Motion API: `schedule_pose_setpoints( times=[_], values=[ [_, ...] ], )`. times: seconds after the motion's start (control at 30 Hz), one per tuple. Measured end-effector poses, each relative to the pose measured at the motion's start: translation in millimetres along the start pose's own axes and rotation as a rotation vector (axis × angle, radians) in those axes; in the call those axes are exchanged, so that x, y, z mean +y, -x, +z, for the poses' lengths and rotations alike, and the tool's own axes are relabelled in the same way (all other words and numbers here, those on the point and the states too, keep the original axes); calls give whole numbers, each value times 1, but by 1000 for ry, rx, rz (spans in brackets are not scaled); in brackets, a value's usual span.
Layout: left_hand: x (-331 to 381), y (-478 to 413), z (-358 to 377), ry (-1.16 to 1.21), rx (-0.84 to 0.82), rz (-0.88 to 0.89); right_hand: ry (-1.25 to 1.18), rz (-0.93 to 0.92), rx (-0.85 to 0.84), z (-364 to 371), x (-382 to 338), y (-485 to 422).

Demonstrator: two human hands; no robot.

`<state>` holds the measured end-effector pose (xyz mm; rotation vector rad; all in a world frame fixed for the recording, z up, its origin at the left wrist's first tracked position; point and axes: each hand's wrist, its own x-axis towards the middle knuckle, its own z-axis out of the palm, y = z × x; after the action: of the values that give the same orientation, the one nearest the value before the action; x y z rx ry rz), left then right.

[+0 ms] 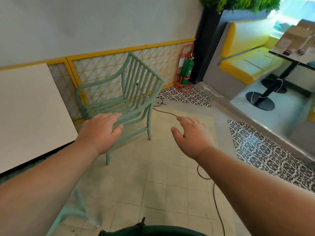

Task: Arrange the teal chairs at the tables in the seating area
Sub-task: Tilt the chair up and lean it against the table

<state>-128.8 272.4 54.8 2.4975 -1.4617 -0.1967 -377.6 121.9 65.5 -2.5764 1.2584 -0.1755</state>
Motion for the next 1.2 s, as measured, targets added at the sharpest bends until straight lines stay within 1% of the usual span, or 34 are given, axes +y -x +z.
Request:
schedule_pose_setpoints(
  times=[0.2, 0.33, 0.57, 0.73, 0.9, 1.1, 1.2],
  values=[
    [37, -89, 3, -29, -19, 59, -27, 72, 4, -14, 43, -61],
    [59, -134, 9, -32, 9, 52, 1, 58, 0, -20, 81, -103],
    [115, -194, 37, -56, 12, -94, 23, -39, -41, -43, 159, -197],
    [149, -226, 36, -42, 38, -177, 40, -108, -84, -67, 202, -259],
    [142, -231, 28, -42, 72, -315, 44, -204, -133, -67, 196, -310],
    [104, -245, 10, -60, 118, -450, 18, -354, -154, -52, 146, -363],
    [81, -259, 6, -65, 132, -486, 6, -399, -158, -42, 122, -393]
  ],
)
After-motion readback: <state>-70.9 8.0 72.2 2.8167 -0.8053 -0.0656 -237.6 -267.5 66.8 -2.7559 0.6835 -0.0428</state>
